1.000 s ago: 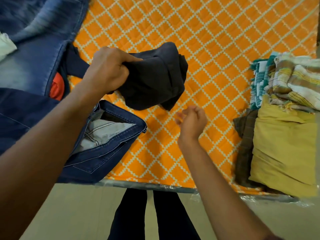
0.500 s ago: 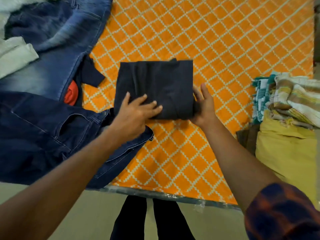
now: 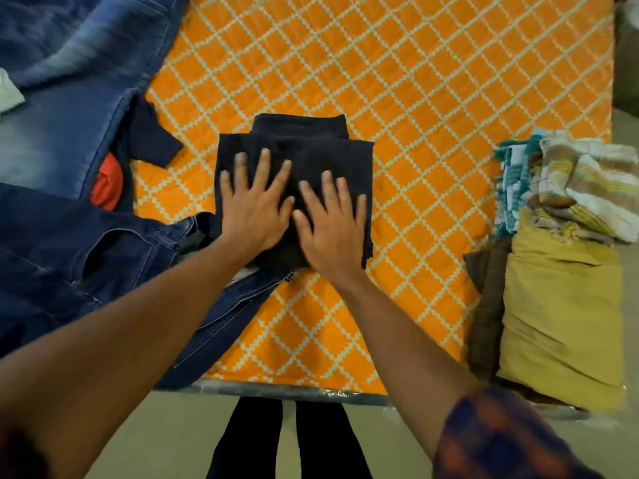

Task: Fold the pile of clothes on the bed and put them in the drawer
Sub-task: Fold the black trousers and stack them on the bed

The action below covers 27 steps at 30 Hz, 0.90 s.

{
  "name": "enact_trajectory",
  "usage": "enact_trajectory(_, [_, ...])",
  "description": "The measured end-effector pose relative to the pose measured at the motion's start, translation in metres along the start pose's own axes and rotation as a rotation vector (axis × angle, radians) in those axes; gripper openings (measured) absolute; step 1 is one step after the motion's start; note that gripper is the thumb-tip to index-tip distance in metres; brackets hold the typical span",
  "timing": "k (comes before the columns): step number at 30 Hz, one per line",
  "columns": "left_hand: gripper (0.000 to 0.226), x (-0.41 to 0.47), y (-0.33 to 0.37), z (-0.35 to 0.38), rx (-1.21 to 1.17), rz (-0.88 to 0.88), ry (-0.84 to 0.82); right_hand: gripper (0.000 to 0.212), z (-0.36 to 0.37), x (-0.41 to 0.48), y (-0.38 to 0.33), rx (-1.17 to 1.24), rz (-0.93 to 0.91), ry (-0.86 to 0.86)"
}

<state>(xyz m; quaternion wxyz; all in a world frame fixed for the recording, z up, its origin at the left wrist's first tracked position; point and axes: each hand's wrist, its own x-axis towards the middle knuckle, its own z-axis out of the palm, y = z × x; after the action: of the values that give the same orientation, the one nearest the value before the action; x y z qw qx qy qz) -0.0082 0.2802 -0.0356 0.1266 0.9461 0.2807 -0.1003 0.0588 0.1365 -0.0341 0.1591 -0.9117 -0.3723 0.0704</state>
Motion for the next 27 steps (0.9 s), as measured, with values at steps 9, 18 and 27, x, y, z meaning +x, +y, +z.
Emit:
enact_trajectory(9, [0.069, 0.015, -0.014, 0.015, -0.271, -0.231, 0.027, 0.063, -0.011, 0.041, 0.102, -0.009, 0.347, -0.120])
enact_trajectory(18, [0.107, 0.024, -0.038, -0.012, -1.146, -0.600, -0.013, 0.091, -0.016, 0.059, 0.050, 0.939, 0.866, -0.182])
enact_trajectory(27, [0.083, 0.007, -0.024, -0.026, -1.391, -0.534, -0.172, 0.051, -0.044, 0.022, 0.087, 1.343, 0.899, -0.371])
